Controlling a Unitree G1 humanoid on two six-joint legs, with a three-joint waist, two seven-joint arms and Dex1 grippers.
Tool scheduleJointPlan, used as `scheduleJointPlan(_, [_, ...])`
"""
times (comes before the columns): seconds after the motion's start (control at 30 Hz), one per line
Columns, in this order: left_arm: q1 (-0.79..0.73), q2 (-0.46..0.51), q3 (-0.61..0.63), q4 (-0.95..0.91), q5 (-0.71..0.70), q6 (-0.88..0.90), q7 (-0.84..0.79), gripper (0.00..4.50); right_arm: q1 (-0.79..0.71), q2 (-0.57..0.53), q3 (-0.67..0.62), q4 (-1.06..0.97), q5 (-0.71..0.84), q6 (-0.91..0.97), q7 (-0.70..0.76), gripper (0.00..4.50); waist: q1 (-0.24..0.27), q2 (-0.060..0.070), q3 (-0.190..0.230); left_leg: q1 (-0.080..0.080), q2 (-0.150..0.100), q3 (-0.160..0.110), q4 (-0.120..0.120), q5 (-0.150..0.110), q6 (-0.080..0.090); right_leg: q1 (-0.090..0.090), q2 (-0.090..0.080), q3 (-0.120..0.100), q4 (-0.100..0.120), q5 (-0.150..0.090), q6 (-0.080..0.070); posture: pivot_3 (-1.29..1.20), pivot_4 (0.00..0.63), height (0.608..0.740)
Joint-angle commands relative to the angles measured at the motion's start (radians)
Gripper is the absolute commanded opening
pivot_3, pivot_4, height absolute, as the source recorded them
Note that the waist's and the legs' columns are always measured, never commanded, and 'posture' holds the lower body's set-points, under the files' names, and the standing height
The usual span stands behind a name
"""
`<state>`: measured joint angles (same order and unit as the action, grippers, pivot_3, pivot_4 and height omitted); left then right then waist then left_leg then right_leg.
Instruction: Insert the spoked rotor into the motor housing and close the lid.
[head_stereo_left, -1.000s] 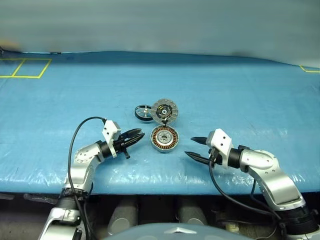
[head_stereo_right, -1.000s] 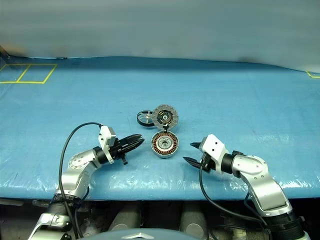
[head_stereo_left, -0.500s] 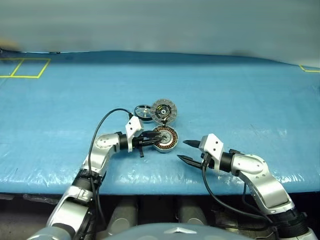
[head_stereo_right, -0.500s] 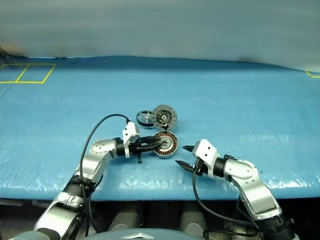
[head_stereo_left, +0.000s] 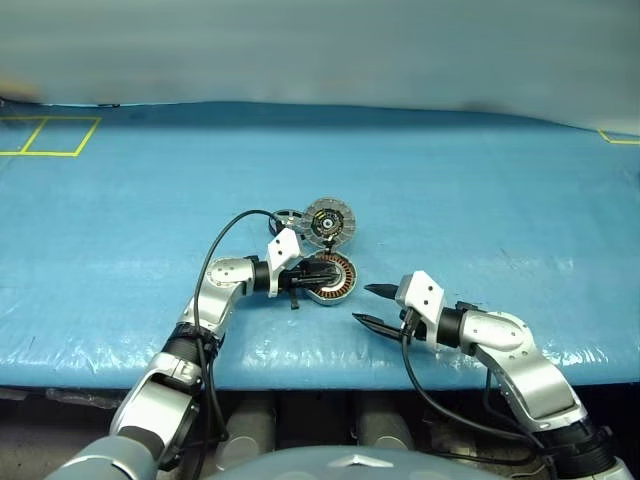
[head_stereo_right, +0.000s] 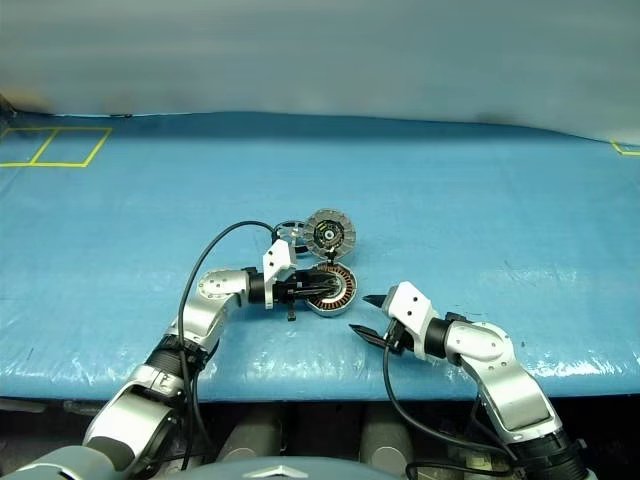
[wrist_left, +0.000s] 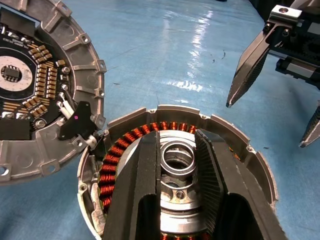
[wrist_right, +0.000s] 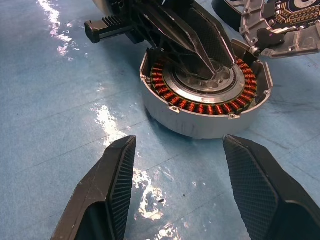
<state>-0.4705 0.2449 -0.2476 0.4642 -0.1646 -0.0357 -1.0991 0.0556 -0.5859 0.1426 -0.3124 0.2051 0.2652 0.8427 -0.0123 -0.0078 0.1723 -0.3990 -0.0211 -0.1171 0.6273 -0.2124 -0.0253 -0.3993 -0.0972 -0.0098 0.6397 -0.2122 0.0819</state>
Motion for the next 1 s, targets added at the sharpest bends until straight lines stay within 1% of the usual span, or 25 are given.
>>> scheduleJointPlan(0.03, [-0.008,0.005,-0.002,0.002,0.030,-0.043,0.021,1.58,-0.001,0.001,-0.009,-0.021,0.003,-0.013,-0.010,2.92,0.000,0.000,0.000,0.000,0.000,0.000,0.000,0.000,0.000,0.000,0.000,0.000,0.000,0.000,0.000,0.00,0.150,0.740])
scheduleJointPlan(0.1, [-0.002,0.000,0.016,-0.003,0.021,-0.060,0.036,2.21,-0.002,0.001,-0.008,-0.021,0.002,-0.011,-0.012,2.92,0.000,0.000,0.000,0.000,0.000,0.000,0.000,0.000,0.000,0.000,0.000,0.000,0.000,0.000,0.000,0.00,0.150,0.740])
scheduleJointPlan(0.27, [0.028,-0.003,0.044,-0.062,-0.024,-0.040,0.029,2.21,-0.008,-0.002,-0.009,-0.019,-0.001,-0.010,-0.019,2.92,-0.001,0.000,0.000,0.000,0.000,0.000,0.000,0.000,0.000,0.000,0.000,0.000,0.000,0.000,0.000,0.00,0.150,0.740])
scheduleJointPlan(0.47, [0.089,-0.006,0.078,-0.188,-0.083,-0.002,0.053,2.21,-0.024,-0.001,-0.031,-0.026,0.004,-0.001,-0.044,2.92,0.001,0.000,0.000,0.000,0.000,0.000,0.000,0.000,0.000,0.000,0.000,0.000,0.000,0.000,0.000,0.00,0.150,0.740])
scheduleJointPlan(0.57, [0.143,0.001,0.102,-0.264,-0.113,0.016,0.083,1.62,-0.050,-0.006,-0.057,-0.040,0.015,0.017,-0.062,2.30,-0.003,0.000,0.000,0.000,0.000,0.000,0.001,0.000,0.000,0.000,0.000,0.001,0.000,0.000,0.000,0.00,0.150,0.740])
scheduleJointPlan(0.67, [0.196,0.028,0.108,-0.302,-0.111,0.027,0.095,0.59,-0.077,-0.012,-0.059,-0.054,0.010,0.015,-0.060,1.29,-0.002,0.000,0.000,0.001,0.000,0.000,0.000,0.000,0.000,0.000,0.000,0.001,0.001,0.000,0.000,0.00,0.150,0.740])
scheduleJointPlan(0.73, [0.223,0.040,0.112,-0.318,-0.112,0.034,0.108,0.00,-0.094,-0.009,-0.059,-0.061,0.013,0.014,-0.063,0.65,-0.002,0.000,0.000,0.001,0.000,0.000,0.000,0.000,0.000,0.000,0.000,0.000,0.001,0.000,0.000,0.00,0.150,0.740])
scheduleJointPlan(0.8, [0.262,0.057,0.117,-0.338,-0.102,0.036,0.133,0.00,-0.121,0.005,-0.049,-0.060,0.029,0.019,-0.055,0.01,0.000,0.000,0.000,0.000,0.000,0.000,0.000,0.000,0.000,0.000,0.000,0.000,0.001,0.000,0.000,0.00,0.150,0.740])
scheduleJointPlan(0.9, [0.316,0.076,0.126,-0.357,-0.097,0.040,0.160,0.00,-0.175,0.032,-0.009,-0.020,0.006,0.016,-0.062,0.01,-0.003,0.000,0.000,0.001,0.000,0.000,0.000,0.000,0.000,0.000,0.000,0.001,0.001,-0.002,-0.004,0.00,0.150,0.740])
scheduleJointPlan(1.0, [0.360,0.082,0.143,-0.381,-0.099,0.040,0.197,0.00,-0.237,0.070,0.053,0.039,-0.028,0.004,-0.056,0.01,-0.005,0.000,0.000,0.001,0.000,0.000,0.000,0.000,0.000,0.000,0.000,0.001,0.001,-0.003,-0.005,0.00,0.150,0.740])
